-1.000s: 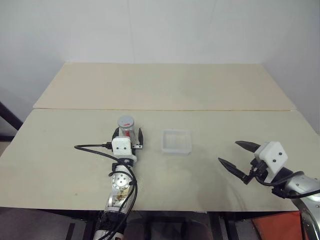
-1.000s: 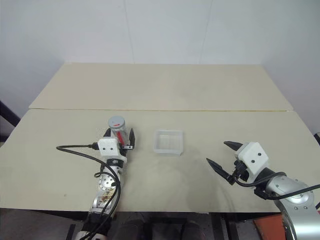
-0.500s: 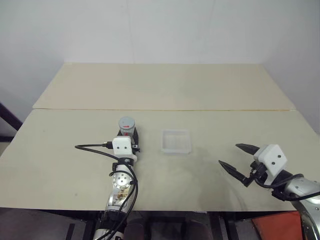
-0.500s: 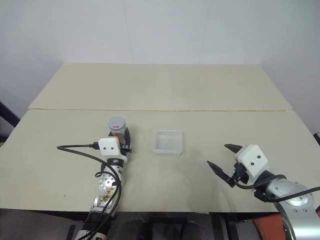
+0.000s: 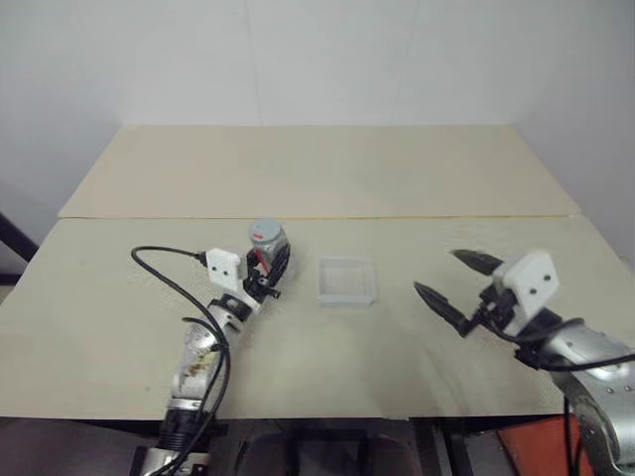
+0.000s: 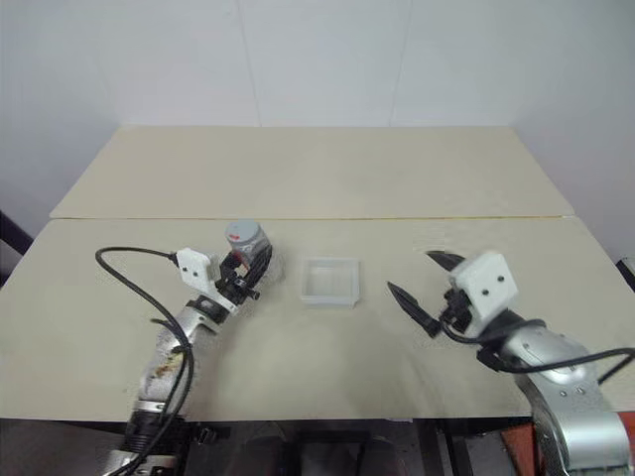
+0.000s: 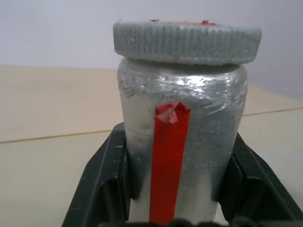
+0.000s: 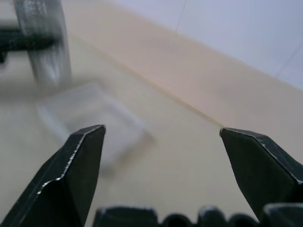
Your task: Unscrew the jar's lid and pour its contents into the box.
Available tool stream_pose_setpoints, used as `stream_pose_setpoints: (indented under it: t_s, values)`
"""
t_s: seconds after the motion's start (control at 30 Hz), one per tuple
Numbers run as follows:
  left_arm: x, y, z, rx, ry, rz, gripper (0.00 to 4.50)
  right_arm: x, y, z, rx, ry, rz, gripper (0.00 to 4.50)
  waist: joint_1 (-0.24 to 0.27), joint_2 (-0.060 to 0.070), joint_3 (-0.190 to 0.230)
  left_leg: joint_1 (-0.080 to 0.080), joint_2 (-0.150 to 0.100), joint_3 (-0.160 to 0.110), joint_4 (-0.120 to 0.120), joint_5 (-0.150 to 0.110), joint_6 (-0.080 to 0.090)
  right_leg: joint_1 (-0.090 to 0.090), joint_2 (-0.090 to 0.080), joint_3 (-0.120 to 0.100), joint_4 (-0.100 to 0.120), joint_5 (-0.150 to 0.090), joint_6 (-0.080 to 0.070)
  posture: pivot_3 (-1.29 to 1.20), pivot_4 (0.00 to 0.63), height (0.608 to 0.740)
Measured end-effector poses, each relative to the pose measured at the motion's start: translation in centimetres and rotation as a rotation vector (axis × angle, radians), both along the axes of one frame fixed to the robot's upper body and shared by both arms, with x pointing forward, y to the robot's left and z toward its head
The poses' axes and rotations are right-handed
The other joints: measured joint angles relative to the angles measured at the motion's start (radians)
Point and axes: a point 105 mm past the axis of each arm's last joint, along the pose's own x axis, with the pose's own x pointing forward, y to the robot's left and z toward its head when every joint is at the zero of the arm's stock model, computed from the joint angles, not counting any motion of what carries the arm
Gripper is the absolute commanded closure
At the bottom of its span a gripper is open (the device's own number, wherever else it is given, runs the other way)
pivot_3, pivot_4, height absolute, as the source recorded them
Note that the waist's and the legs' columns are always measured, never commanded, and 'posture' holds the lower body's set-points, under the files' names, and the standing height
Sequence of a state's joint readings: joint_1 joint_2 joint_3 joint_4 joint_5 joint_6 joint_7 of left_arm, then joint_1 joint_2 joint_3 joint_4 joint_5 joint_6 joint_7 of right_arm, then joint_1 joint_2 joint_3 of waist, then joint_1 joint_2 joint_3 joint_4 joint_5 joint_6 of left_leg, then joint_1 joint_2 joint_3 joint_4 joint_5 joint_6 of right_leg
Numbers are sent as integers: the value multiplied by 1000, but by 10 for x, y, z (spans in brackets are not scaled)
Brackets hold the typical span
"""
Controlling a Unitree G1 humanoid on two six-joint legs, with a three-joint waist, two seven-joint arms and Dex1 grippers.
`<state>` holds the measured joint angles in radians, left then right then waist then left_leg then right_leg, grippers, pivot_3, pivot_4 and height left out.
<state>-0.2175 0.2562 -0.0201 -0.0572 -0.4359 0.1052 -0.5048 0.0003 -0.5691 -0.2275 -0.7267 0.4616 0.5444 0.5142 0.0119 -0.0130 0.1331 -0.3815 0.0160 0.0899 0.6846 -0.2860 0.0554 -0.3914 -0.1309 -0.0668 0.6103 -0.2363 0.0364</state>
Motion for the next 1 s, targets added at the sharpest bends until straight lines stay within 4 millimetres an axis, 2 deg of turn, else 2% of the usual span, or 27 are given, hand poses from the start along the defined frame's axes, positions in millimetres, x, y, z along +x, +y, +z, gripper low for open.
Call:
stream_pose_setpoints:
  t_s: [0.13,0.27,0.43,0.53,0.73,1.0]
  values:
    - [-10,-16,0,122,23,-214,2543,-3,32,17,113,3,102,0,0,0,0,0,-1,0,0,0,0,0,0,0,0,0,0,0,150,740]
    - [-15,-33,8,264,-72,-368,2543,-5,58,24,90,19,201,0,3,0,0,-2,-2,0,0,0,0,0,0,-1,0,0,0,0,150,740]
    - [-8,-44,19,262,-178,-379,2543,-3,78,30,94,13,255,0,0,0,0,-3,-1,0,0,0,0,-1,1,-1,1,0,0,0,150,740]
    - [-4,-47,21,239,-208,-340,2543,3,91,26,109,29,265,0,-2,0,0,-3,-1,0,0,1,0,-1,1,-1,1,0,0,0,150,740]
    - [-4,-43,16,229,-186,-320,2543,16,99,26,85,-9,238,0,-1,0,0,-4,-1,0,0,1,0,-2,1,-2,1,0,1,0,150,740]
    - [-10,-31,7,255,-158,-302,2543,20,105,21,76,-10,264,0,-3,0,0,-4,-1,0,0,1,-1,-2,1,-2,1,0,1,0,150,740]
